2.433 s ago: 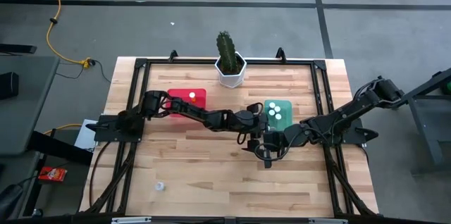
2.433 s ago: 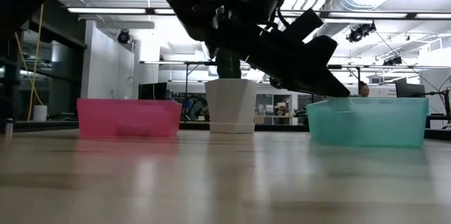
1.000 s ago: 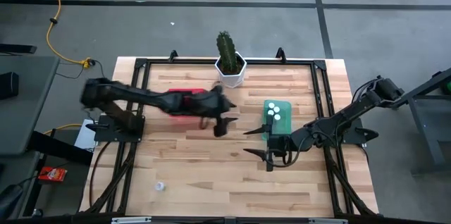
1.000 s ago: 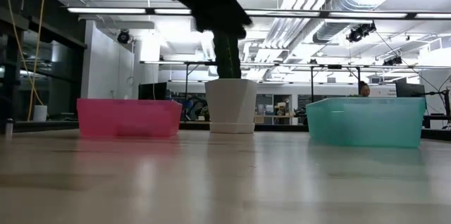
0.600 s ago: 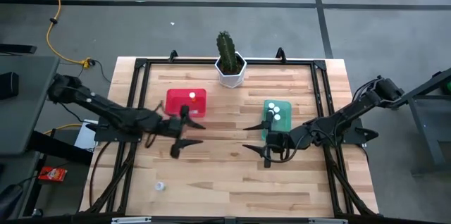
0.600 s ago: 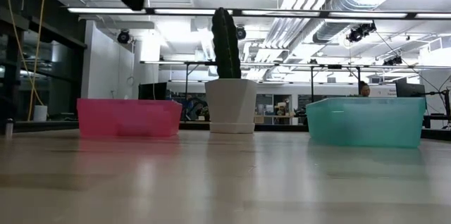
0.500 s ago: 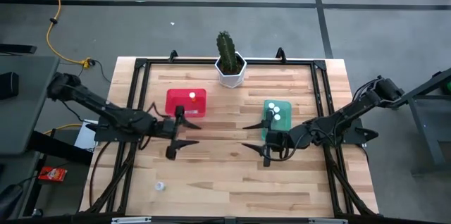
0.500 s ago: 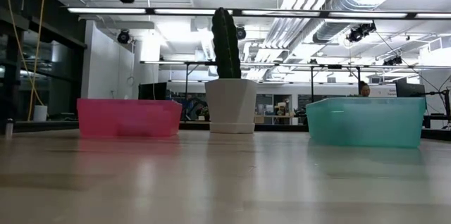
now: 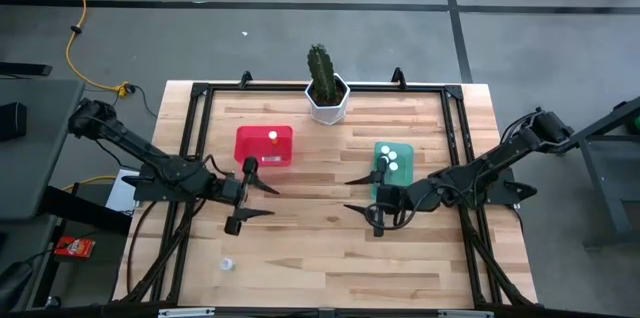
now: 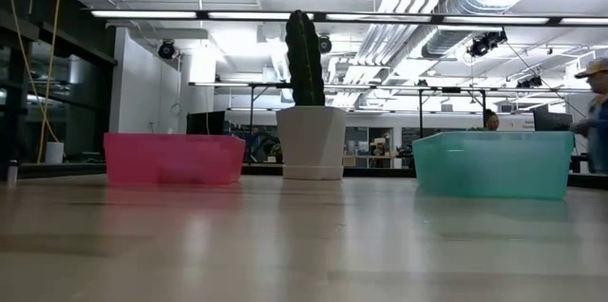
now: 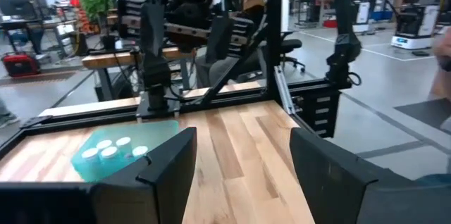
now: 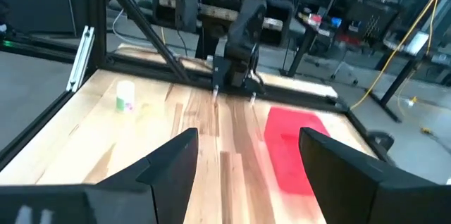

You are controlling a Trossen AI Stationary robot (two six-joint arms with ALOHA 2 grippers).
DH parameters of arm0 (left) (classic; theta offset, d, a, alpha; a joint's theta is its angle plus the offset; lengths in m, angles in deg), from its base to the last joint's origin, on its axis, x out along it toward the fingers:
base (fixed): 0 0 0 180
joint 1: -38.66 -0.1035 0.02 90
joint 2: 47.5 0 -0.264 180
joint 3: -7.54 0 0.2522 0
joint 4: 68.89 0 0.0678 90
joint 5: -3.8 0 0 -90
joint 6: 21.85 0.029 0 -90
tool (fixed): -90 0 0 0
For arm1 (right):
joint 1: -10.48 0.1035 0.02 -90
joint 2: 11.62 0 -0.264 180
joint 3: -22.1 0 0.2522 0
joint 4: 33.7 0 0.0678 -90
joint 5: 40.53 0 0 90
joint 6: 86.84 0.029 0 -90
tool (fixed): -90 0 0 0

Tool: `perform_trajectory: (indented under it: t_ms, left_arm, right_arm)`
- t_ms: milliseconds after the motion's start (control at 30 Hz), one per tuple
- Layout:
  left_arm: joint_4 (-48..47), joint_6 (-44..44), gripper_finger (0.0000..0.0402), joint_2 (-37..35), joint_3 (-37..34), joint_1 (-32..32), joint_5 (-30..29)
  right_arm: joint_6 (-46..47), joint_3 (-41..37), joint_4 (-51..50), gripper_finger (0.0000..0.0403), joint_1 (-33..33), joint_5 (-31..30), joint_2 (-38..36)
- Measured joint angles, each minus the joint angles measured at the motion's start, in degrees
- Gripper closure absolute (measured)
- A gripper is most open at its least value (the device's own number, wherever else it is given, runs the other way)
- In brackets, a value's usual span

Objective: Pick and place medicine bottles into bin by pill shape (circle, oval)
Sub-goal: Put the transparent capsule bottle into the green bin

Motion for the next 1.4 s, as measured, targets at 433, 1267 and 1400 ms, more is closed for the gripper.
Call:
perform_trajectory:
  t_ms: [433, 1267, 1400]
  left_arm:
    - [0.02, 0.02, 0.0186, 0.02, -0.01, -0.57, 2.23]
    - [0.04, 1.05, 0.0186, 0.07, 0.02, -0.57, 2.23]
    - [0.04, 1.05, 0.0186, 0.07, 0.02, -0.57, 2.23]
  right_arm:
    - [2.02, 0.0, -2.17, 0.0162, 0.0, 0.02, 0.0]
    - [1.74, 0.0, -2.19, 0.0162, -0.26, 1.18, 0.02]
    - [1.74, 0.0, -2.19, 0.0162, -0.26, 1.16, 0.02]
